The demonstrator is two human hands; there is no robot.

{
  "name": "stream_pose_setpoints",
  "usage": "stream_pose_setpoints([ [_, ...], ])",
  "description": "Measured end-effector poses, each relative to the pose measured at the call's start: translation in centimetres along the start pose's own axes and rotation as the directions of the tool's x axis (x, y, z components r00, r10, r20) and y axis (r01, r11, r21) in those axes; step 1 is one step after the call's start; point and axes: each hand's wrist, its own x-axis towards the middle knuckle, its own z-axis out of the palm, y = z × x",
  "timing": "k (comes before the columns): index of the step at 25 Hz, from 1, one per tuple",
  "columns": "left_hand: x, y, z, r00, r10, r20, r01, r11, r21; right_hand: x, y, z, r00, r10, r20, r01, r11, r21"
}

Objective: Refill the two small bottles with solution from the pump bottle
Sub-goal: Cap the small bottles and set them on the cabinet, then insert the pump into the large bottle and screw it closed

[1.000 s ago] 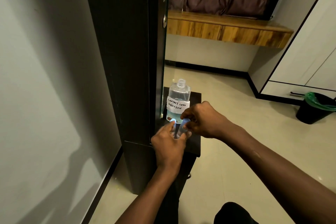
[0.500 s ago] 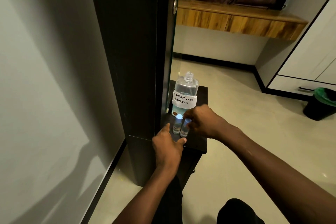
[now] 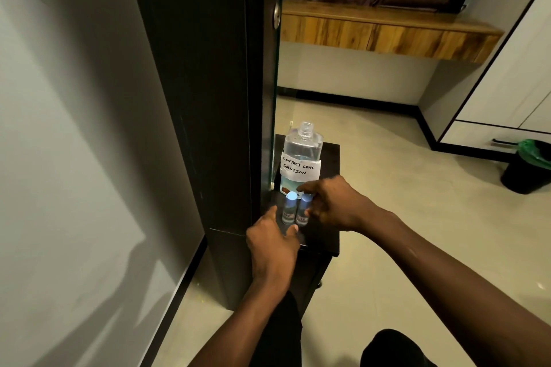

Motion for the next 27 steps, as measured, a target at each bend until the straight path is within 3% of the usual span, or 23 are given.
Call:
stream_pose_setpoints([
  [3, 0.0, 2.0, -1.8, 0.996, 0.072, -0.054, -0.072, 0.997, 0.008, -0.7, 0.3, -1.3, 1.000, 0.010, 0.001, -0.010, 0.999, 0.038],
  [8, 1.7, 7.3, -4.8, 0.952, 0.266, -0.149, -0.275, 0.961, -0.041, -1.7, 2.6, -4.0, 0.989, 0.067, -0.130, -0.065, 0.998, 0.023],
  [11, 3.9, 11.0, -5.7, 0.935, 0.350, -0.056, -0.348, 0.937, 0.031, -1.1, 4.2, -3.9, 0.986, 0.119, -0.115, -0.119, 0.993, 0.008],
  [15, 7.4, 14.2, -5.1, 0.949, 0.251, 0.192, -0.299, 0.910, 0.287, 0.3, 5.5, -3.0, 0.974, 0.195, -0.118, -0.193, 0.981, 0.025],
  [18, 8.8, 14.7, -4.0, 0.950, 0.226, 0.215, -0.286, 0.906, 0.313, 1.7, 6.1, -1.9, 0.965, 0.238, -0.113, -0.233, 0.971, 0.051],
  [21, 10.4, 13.9, -2.7, 0.955, 0.115, 0.273, -0.214, 0.906, 0.365, 3.2, 6.5, -0.9, 0.967, 0.229, -0.112, -0.227, 0.973, 0.032],
  [24, 11.6, 13.5, -2.0, 0.934, 0.009, 0.356, -0.183, 0.870, 0.458, 4.0, 6.5, -0.7, 0.985, 0.151, -0.079, -0.151, 0.988, 0.005],
  [27, 12.0, 14.0, -1.7, 0.941, 0.019, 0.339, -0.206, 0.826, 0.525, 4.3, 7.0, -0.4, 0.997, 0.074, -0.038, -0.076, 0.994, -0.074],
])
